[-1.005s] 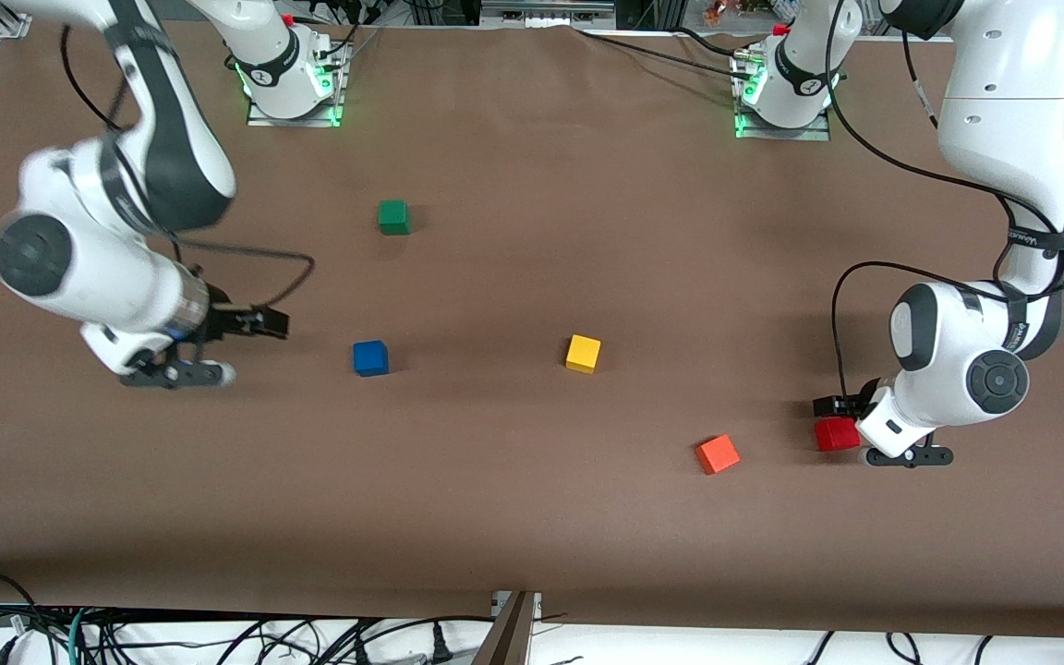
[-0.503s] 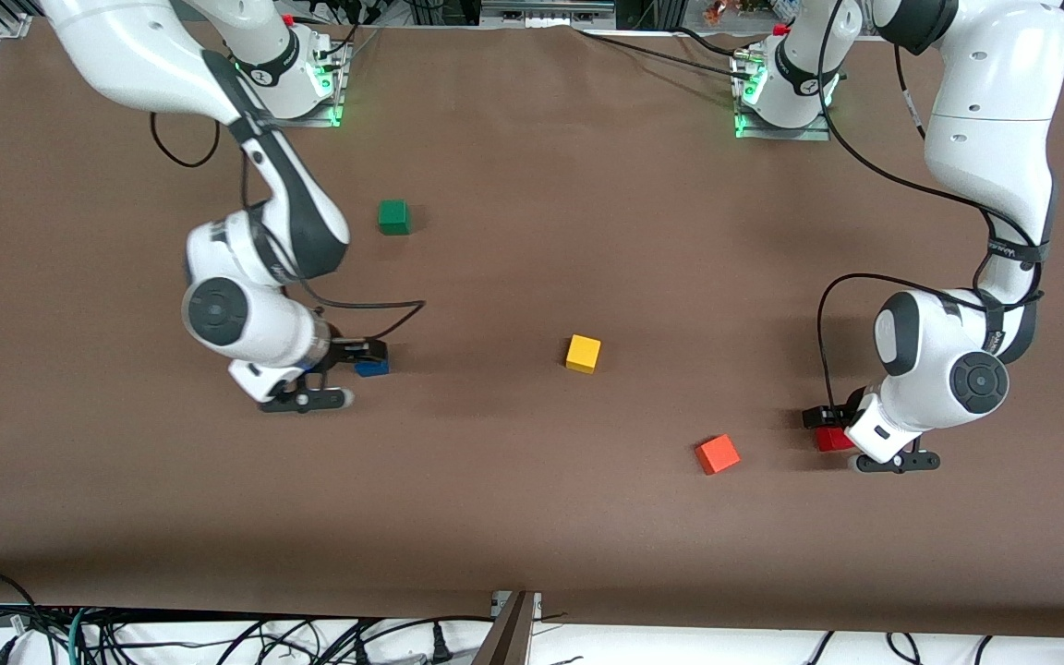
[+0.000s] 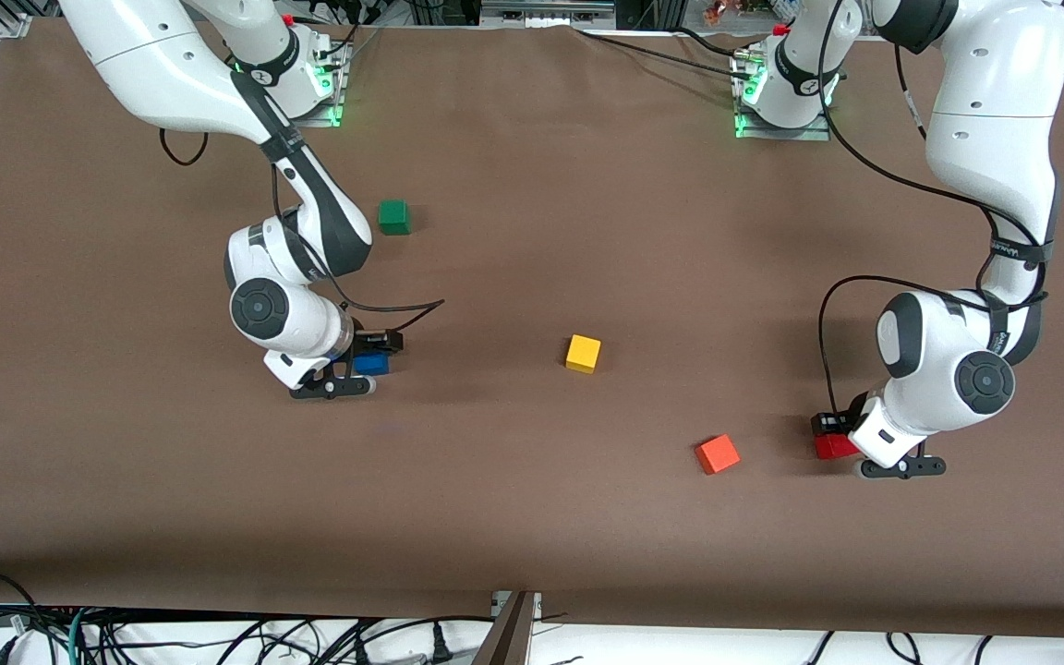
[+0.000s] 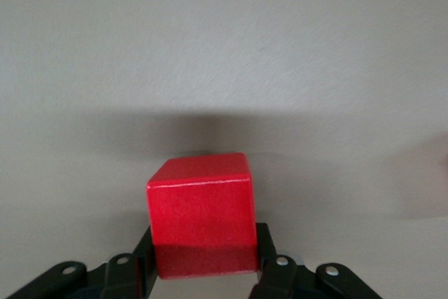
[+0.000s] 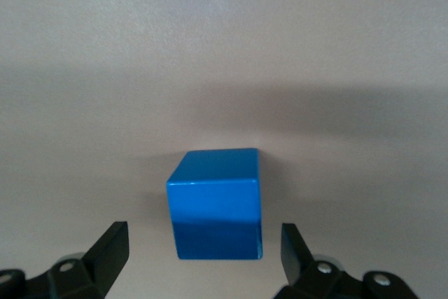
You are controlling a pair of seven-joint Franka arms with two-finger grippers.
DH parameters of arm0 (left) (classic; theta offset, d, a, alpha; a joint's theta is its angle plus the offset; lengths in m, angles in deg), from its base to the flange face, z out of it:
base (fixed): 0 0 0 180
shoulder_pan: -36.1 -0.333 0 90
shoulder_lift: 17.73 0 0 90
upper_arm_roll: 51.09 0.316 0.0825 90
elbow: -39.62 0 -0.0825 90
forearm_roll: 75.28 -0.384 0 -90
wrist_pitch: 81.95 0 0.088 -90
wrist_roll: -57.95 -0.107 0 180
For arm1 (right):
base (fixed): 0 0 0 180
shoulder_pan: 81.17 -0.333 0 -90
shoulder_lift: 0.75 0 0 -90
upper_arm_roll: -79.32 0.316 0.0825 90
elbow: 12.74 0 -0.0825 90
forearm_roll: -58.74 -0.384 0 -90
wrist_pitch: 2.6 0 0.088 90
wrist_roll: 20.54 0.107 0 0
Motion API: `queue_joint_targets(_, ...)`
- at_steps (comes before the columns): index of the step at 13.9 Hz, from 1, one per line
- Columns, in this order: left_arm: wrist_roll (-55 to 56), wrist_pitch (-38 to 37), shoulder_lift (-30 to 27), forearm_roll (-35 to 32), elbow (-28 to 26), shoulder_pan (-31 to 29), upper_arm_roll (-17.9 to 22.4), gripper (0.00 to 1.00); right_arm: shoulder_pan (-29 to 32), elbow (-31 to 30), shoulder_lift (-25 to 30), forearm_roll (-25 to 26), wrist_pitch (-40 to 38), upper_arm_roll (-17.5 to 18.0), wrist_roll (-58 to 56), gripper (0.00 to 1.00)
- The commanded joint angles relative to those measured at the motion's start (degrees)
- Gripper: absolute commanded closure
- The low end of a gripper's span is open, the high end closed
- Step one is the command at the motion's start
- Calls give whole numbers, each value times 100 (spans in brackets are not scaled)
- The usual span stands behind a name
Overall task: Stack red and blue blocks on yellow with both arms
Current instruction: 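Grasp the red cube with the left gripper while the right gripper reaches the blue cube, then carry the red cube onto the yellow cube with the left gripper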
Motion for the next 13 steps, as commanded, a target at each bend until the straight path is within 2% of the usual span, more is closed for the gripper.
queue_joint_targets(1, 284, -287, -399, 105, 9, 332, 8, 100, 38, -454, 134, 85, 434, 19, 66, 31)
queue_joint_targets(3, 530, -498, -627, 105, 18, 726, -10, 100, 47, -376, 151, 77, 391, 19, 49, 54)
queue_joint_targets(5, 1038, -639, -742, 105, 18, 1166, -10, 100, 82, -61, 213, 50, -19, 10, -13, 71)
queue_joint_targets(9, 2208, -710, -875, 97, 27, 2159, -10, 100, 65, 1888, -23, 33, -2146, 10, -4, 73)
queue_joint_targets(13, 2974, -710, -849, 44, 27, 3108, -1, 100, -23, 2655, -103, 33, -2545, 36, 4, 72)
